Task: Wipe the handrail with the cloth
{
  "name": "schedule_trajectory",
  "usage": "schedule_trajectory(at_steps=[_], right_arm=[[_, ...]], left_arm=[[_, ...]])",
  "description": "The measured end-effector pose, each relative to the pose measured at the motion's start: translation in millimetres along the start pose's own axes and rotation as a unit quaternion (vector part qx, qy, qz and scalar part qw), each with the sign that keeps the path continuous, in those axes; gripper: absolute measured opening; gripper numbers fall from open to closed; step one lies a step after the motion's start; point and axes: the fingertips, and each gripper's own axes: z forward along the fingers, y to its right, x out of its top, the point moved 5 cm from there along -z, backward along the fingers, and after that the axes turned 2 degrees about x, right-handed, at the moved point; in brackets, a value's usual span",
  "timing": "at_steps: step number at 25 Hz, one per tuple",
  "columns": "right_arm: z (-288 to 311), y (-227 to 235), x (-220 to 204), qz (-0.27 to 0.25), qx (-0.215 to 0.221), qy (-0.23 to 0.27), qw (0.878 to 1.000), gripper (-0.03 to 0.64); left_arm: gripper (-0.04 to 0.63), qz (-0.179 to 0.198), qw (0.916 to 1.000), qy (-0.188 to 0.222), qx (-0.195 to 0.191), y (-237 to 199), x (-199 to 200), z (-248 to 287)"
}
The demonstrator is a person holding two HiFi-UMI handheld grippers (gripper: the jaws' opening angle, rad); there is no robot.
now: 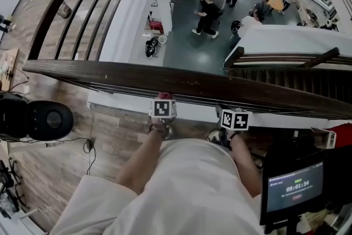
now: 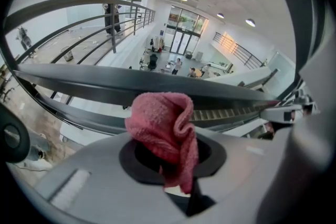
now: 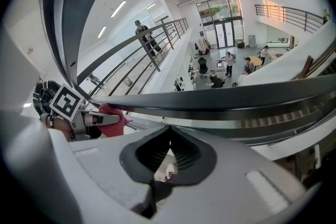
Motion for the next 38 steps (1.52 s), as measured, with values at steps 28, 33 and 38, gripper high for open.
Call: schedule_trajectory(at_steps=[28, 33, 38], right_arm=[[-50, 100, -1, -0.067, 0.058, -0.045, 0.995, 0.003], [-62, 119, -4, -0.079, 0.038, -0.036, 0.995, 0.003], [-64, 123, -11, -0.074, 0.034, -0.034, 0.996, 0.003]], left_arm=[[0.086, 0.052, 0.9949, 0.004, 0.086, 133, -2, 33], [0.086, 0.091, 0.9935, -0.01, 0.068, 168, -9, 42], [0.086, 0.137, 0.9895, -0.028, 0.039, 193, -13, 47]])
